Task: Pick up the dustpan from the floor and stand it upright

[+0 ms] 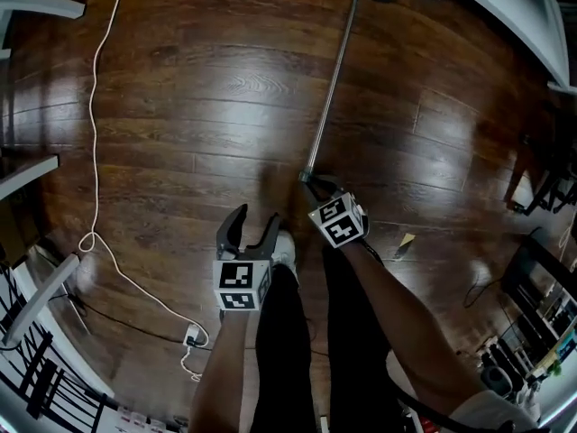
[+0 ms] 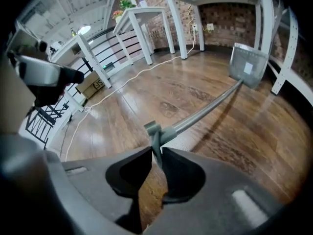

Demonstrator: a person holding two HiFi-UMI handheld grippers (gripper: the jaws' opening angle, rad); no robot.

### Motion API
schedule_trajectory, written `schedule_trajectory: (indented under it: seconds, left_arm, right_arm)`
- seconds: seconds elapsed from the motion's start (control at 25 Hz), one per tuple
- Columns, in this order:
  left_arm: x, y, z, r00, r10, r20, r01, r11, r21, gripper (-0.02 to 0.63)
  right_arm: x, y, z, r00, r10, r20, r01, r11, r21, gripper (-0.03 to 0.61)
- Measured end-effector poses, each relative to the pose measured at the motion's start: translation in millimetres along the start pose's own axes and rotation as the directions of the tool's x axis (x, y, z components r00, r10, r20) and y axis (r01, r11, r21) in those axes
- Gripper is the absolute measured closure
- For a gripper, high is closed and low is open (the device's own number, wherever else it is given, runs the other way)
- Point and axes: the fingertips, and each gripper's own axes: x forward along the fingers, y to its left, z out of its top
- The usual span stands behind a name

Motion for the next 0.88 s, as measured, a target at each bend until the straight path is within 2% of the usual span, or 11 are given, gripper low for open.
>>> schedule_trajectory:
  seconds: [0.16, 0.36, 0.52, 0.68, 0.88]
  left_arm:
    - [-40, -12, 42, 0.999, 0.013, 0.038, -0.013, 1.000, 0.002, 0.333]
    - [-106, -47, 86, 0.998, 0.007, 0.064, -0.007, 1.000, -0.002, 0.333]
    - [-137, -75, 135, 0.990, -0.031, 0.136, 0.026, 0.999, 0.033, 0.333]
    - [-186, -97, 169, 0.982, -0.030, 0.186, 0.028, 1.000, 0.012, 0.333]
    - [-234, -104, 223, 0.964, -0.010, 0.266, 0.007, 1.000, 0.014, 0.333]
  right_arm:
    - [-85, 30, 50, 0.994, 0.057, 0.095, -0.059, 0.998, 0.023, 0.532]
    - [-194, 71, 86, 0.984, 0.109, 0.143, -0.123, 0.988, 0.090, 0.534]
    - [-256, 61, 142, 0.969, 0.101, 0.224, -0.137, 0.979, 0.148, 0.531]
    - [-318, 56, 182, 0.961, 0.069, 0.269, -0.126, 0.972, 0.199, 0.526]
    - [-364, -2, 243, 0.962, -0.019, 0.274, -0.069, 0.949, 0.307, 0.528]
